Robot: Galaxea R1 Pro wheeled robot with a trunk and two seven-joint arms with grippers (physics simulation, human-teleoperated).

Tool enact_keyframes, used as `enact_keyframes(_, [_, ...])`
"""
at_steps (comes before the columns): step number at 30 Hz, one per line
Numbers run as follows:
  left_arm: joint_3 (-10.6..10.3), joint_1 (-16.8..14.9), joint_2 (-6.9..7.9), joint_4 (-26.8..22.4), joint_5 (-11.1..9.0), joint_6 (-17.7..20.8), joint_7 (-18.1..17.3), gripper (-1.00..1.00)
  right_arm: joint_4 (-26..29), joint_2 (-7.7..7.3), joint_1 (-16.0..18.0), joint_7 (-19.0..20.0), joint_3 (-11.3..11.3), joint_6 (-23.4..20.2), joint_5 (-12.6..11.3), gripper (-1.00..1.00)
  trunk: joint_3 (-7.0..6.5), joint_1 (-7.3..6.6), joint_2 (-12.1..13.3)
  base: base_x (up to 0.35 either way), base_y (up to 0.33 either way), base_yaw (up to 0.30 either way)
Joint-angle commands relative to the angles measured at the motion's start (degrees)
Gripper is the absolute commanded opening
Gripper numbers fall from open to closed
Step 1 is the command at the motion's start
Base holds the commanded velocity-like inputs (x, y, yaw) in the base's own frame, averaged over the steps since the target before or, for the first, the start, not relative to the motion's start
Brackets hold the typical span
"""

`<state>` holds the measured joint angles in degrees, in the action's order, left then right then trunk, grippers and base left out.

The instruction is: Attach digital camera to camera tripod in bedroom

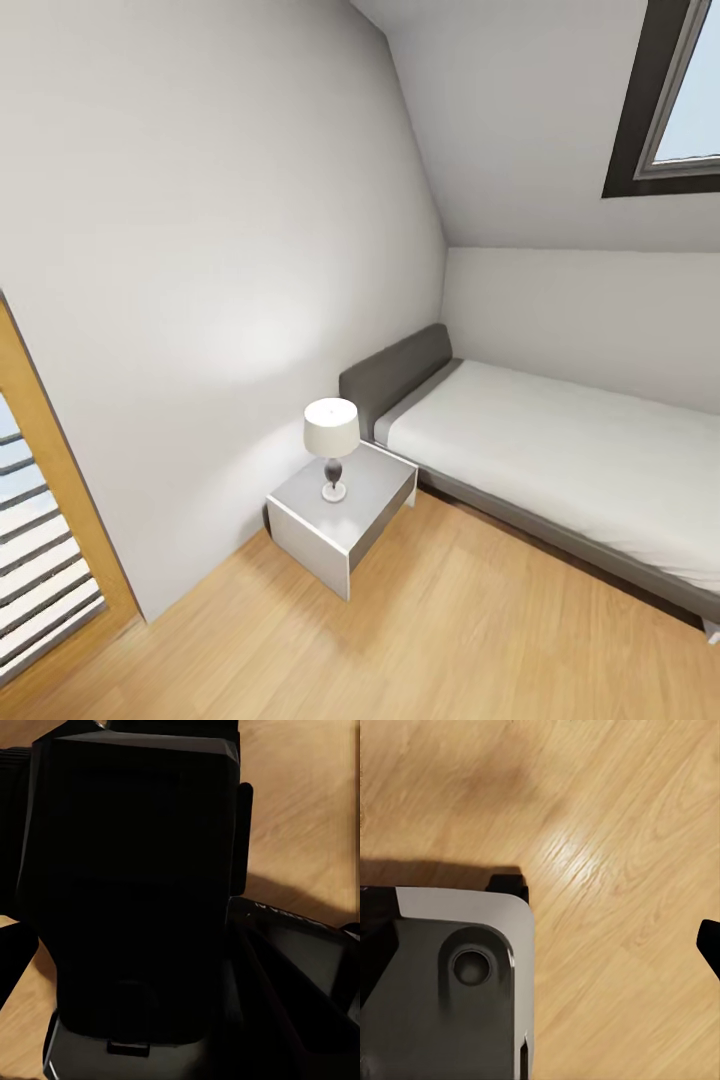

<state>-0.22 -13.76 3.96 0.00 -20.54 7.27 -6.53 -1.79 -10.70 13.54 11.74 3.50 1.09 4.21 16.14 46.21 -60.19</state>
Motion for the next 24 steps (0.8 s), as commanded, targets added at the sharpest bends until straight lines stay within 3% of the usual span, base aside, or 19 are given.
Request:
enact_keyframes(1, [-0.04,-0.04,0.00,0.00,-0.29,0.25,-0.21,-1.00,-0.14,-0.02,0.08,0.14,0.40,0.10,0.44,1.00,-0.12,-0.22,0.37,0.000,0.000,0.000])
enact_keyframes(24, [-0.04,-0.04,-0.07,0.00,-0.37,0.14,-0.25,-1.00,-0.14,-0.02,0.08,0.20,0.45,0.20,0.45,1.00,-4.25,-5.27,9.59,0.000,0.000,0.000])
